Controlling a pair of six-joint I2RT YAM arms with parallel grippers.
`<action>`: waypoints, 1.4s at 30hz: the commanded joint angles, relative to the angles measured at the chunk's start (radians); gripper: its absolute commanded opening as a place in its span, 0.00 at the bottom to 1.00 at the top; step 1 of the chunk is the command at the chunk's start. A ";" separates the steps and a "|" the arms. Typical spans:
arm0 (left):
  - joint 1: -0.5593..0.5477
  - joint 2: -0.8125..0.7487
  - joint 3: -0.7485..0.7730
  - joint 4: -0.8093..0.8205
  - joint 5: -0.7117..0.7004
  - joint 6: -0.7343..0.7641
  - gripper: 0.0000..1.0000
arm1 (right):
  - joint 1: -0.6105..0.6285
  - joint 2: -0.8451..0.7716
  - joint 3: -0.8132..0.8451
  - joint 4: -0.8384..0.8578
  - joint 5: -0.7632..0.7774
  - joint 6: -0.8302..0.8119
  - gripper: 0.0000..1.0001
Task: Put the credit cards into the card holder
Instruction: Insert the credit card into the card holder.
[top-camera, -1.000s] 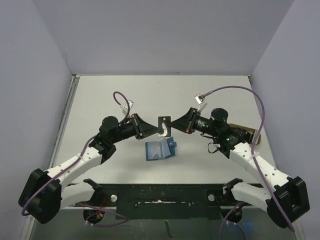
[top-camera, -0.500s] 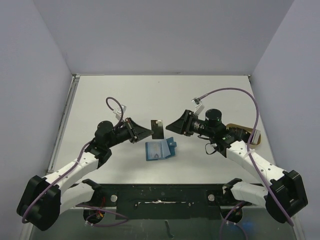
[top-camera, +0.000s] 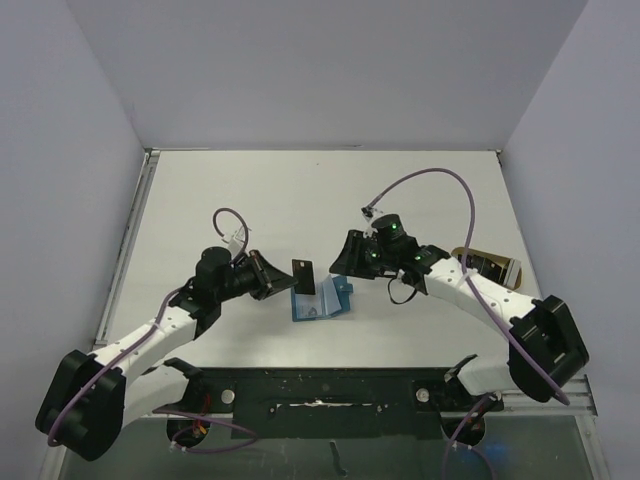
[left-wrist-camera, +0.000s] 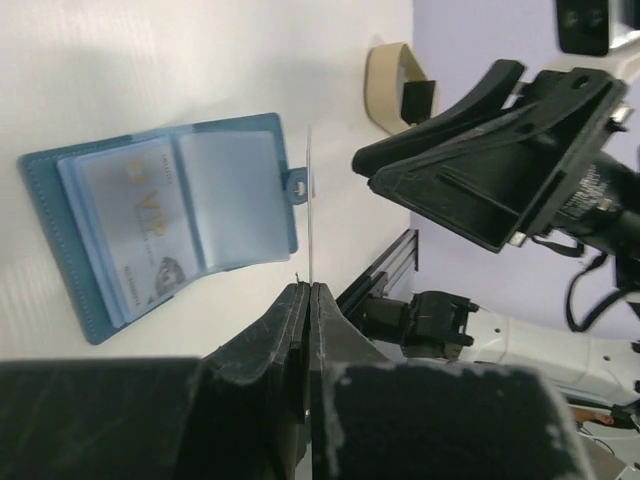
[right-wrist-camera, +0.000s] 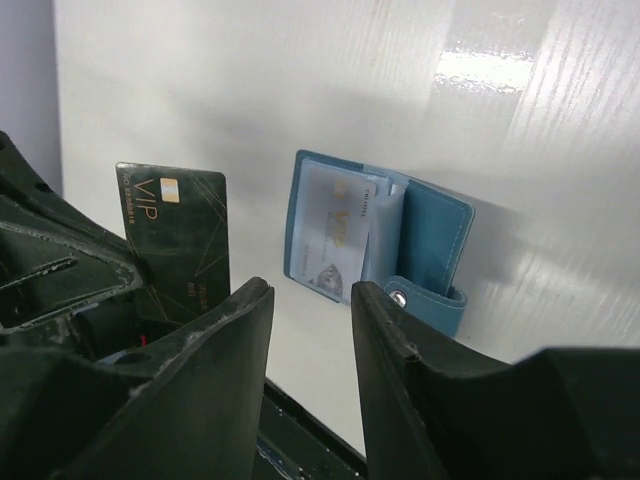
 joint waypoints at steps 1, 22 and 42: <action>0.002 0.045 0.008 -0.033 -0.005 0.063 0.00 | 0.067 0.056 0.126 -0.119 0.155 -0.089 0.36; -0.023 0.289 -0.033 0.254 0.120 0.008 0.00 | 0.176 0.319 0.243 -0.319 0.413 -0.176 0.22; -0.061 0.519 0.033 0.409 0.149 0.019 0.00 | 0.176 0.291 0.160 -0.284 0.485 -0.175 0.24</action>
